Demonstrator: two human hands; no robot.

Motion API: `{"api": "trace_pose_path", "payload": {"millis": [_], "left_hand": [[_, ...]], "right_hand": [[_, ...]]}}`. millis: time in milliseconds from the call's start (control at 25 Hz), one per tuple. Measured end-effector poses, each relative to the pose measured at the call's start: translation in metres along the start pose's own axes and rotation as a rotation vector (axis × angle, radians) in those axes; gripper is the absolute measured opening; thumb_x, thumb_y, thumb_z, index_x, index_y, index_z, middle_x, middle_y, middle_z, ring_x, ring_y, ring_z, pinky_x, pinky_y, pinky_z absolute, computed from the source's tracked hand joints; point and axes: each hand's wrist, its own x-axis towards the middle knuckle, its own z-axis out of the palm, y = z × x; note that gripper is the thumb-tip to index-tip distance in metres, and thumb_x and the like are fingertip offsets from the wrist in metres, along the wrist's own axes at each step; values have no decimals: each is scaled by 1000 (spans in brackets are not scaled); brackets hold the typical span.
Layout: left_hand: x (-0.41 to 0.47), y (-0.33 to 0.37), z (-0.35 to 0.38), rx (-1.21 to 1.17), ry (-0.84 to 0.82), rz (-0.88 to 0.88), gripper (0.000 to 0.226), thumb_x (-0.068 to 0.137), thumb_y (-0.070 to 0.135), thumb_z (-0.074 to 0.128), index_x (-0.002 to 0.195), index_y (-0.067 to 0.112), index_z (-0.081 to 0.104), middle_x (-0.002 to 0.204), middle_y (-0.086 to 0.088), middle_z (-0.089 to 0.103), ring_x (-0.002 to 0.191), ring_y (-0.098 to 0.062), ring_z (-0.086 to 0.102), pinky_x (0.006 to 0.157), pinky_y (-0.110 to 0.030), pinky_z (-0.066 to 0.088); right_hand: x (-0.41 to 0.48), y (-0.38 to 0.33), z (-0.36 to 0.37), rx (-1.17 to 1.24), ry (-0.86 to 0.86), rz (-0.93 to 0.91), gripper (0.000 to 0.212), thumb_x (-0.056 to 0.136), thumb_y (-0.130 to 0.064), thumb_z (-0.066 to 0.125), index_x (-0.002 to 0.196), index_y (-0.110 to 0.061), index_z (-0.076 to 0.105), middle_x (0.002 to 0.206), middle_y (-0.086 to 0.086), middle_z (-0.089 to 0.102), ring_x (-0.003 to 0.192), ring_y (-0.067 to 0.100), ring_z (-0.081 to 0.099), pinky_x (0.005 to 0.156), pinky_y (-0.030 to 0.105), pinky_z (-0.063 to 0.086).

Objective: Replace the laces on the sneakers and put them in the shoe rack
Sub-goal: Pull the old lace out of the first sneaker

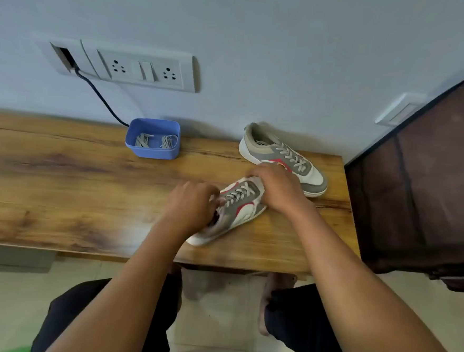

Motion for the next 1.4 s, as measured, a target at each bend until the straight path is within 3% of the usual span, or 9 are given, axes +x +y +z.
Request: {"api": "trace_pose_path", "payload": {"millis": [160, 240, 360, 480, 640, 800, 920, 1080, 1400], "left_hand": [[-10, 4, 13, -239, -33, -71, 31, 91, 48, 70, 93, 18, 76, 88, 0, 74, 82, -23, 67, 69, -37, 54], [-9, 11, 19, -268, -45, -83, 28, 90, 43, 73, 90, 15, 75, 84, 0, 72, 77, -19, 64, 66, -36, 53], [-3, 14, 20, -264, -46, -119, 26, 88, 38, 76, 88, 12, 75, 81, -2, 70, 73, -19, 63, 65, -35, 52], [5, 14, 15, -273, -124, -142, 27, 85, 40, 80, 92, 14, 77, 85, -2, 72, 79, -18, 65, 73, -37, 57], [24, 14, -1, -227, -247, -127, 30, 81, 41, 83, 94, 15, 78, 91, -1, 75, 89, -18, 67, 85, -41, 58], [38, 24, -7, -147, -322, -98, 32, 76, 33, 88, 96, 11, 76, 91, -4, 74, 89, -20, 67, 84, -41, 58], [41, 28, -8, -128, -304, -80, 32, 74, 31, 89, 96, 14, 73, 91, 0, 72, 88, -18, 67, 82, -40, 59], [31, 26, -5, -304, -192, -71, 32, 74, 26, 90, 99, 25, 71, 87, 11, 70, 79, -4, 66, 79, -33, 59], [25, 20, -1, -357, -127, -41, 9, 85, 15, 79, 83, 24, 76, 74, 9, 72, 72, -6, 68, 77, -36, 61]], "right_hand": [[12, -6, 8, 261, 132, 233, 26, 91, -15, 76, 115, -25, 75, 118, -1, 72, 111, 23, 67, 91, 40, 56], [12, -11, 12, 354, 27, 223, 31, 93, -19, 77, 123, -21, 72, 119, 1, 72, 111, 22, 68, 93, 37, 55], [3, -10, 22, 399, 42, 207, 43, 95, -22, 75, 136, -20, 65, 124, 2, 71, 113, 22, 67, 94, 33, 53], [-9, 0, 28, 582, -10, 291, 39, 96, -21, 76, 133, -21, 64, 112, -1, 73, 97, 19, 74, 83, 43, 65], [-22, 8, 17, 512, 24, 177, 22, 90, -20, 81, 110, -23, 75, 95, -10, 71, 86, 7, 69, 83, 34, 62], [-29, 4, 9, 570, -104, 87, 45, 72, -23, 96, 110, -27, 72, 98, -11, 71, 88, 4, 69, 80, 26, 60], [-28, 6, 10, 572, -89, 93, 46, 72, -20, 96, 109, -26, 69, 99, -9, 70, 88, 5, 68, 77, 23, 59], [-34, 9, 14, 547, -68, 94, 46, 74, -25, 94, 111, -26, 67, 98, -12, 68, 86, 1, 66, 71, 17, 54], [-30, 19, 6, 720, -33, 115, 35, 72, -17, 97, 98, -24, 74, 89, -5, 75, 79, 10, 72, 78, 30, 63]]}}
